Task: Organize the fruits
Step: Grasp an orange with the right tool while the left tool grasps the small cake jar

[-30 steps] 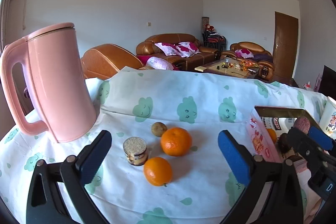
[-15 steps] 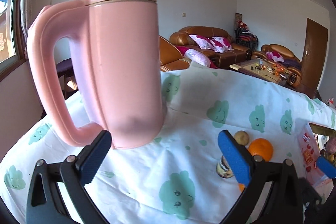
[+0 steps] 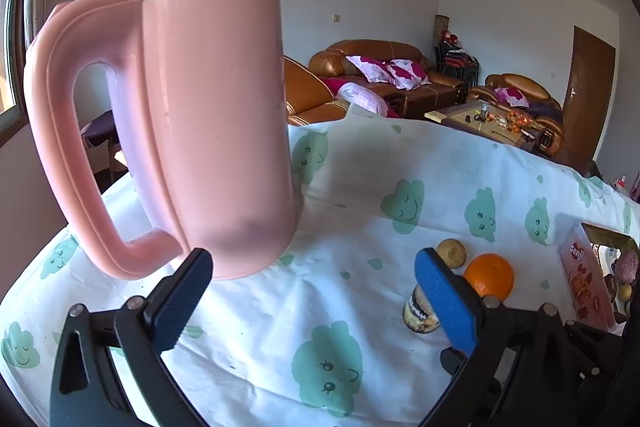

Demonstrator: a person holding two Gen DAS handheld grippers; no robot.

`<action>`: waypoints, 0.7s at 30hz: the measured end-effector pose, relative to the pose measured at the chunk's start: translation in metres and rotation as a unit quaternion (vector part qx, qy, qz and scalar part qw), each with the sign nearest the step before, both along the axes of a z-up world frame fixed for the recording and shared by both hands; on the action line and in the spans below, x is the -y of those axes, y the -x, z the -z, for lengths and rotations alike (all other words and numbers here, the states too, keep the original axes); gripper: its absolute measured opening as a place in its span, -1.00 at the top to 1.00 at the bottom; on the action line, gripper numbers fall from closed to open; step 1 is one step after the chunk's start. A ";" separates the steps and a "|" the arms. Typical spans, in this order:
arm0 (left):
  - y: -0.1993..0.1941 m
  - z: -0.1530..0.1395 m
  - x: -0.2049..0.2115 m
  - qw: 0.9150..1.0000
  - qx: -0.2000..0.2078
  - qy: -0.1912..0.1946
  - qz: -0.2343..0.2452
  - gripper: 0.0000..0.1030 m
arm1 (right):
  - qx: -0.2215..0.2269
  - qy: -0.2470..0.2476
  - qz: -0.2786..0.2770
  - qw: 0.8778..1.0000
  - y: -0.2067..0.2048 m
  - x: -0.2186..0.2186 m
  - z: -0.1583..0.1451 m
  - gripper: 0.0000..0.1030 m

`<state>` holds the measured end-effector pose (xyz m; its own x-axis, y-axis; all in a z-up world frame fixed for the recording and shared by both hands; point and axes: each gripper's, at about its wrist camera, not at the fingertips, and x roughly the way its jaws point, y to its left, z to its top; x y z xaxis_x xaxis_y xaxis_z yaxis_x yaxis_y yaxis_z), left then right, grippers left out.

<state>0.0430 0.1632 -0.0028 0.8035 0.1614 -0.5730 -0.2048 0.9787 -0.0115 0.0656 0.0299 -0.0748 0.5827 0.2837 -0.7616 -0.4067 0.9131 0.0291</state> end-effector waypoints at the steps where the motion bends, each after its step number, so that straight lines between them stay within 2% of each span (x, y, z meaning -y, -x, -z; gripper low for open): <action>1: -0.001 0.000 0.002 1.000 0.000 -0.004 0.002 -0.99 | -0.002 -0.007 -0.003 1.000 0.000 0.001 0.000 0.24; 9: -0.002 0.004 0.010 1.000 -0.001 -0.008 0.019 -0.99 | 0.022 -0.049 0.030 0.998 0.013 0.031 -0.011 0.29; 15: 0.000 0.006 0.023 0.998 -0.002 0.003 0.060 -0.99 | 0.095 -0.034 0.050 0.994 0.044 0.062 -0.028 0.29; 19: -0.002 0.012 0.039 0.995 -0.014 0.002 0.096 -0.99 | 0.125 -0.031 0.062 0.990 0.060 0.082 -0.036 0.29; 21: -0.005 0.016 0.047 0.993 -0.025 0.003 0.112 -0.89 | 0.129 -0.028 0.065 0.989 0.061 0.086 -0.038 0.29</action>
